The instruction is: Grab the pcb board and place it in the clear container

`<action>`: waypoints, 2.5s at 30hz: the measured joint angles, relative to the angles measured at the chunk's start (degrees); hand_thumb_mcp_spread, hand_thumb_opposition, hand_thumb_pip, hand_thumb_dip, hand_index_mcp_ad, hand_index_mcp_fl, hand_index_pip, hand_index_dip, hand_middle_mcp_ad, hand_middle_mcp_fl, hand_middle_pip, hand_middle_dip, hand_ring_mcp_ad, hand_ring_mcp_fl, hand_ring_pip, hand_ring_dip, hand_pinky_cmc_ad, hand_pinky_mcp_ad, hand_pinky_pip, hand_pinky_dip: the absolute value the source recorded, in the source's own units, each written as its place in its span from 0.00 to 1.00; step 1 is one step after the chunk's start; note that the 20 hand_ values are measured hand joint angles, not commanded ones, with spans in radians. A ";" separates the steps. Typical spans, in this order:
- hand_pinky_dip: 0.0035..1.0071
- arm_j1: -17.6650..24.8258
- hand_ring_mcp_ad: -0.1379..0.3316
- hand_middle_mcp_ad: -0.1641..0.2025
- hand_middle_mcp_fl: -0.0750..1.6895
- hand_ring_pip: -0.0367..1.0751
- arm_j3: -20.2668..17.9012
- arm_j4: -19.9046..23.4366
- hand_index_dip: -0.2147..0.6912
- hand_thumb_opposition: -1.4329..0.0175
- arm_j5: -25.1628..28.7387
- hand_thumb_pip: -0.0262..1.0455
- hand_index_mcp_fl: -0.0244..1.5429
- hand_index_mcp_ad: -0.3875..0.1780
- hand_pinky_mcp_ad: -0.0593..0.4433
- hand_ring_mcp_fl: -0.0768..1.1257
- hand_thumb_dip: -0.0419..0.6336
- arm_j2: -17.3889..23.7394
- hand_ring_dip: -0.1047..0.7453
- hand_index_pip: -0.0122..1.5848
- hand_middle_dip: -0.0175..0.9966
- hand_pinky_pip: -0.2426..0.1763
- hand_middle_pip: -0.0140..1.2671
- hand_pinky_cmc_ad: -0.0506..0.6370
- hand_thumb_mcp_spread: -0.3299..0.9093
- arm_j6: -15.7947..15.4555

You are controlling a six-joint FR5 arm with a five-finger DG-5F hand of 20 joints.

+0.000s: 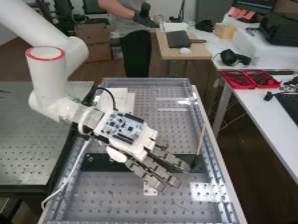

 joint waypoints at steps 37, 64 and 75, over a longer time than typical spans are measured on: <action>0.18 -0.17 0.72 0.55 0.06 0.11 1.19 -0.99 0.50 0.34 -1.79 0.71 0.15 0.59 0.45 0.06 0.58 -3.48 0.14 0.97 0.19 0.40 0.11 0.50 0.64 -0.13; 0.18 -1.05 0.72 0.55 0.06 0.11 2.26 -1.20 0.50 0.33 -4.78 0.71 0.15 0.58 0.45 0.06 0.58 -4.19 0.14 0.97 0.19 0.40 0.11 0.50 0.64 -6.99; 0.18 -1.21 0.72 0.55 0.06 0.11 1.94 -0.46 0.49 0.33 -5.09 0.76 0.15 0.58 0.44 0.06 0.58 -4.26 0.14 0.97 0.19 0.40 0.11 0.50 0.64 -7.21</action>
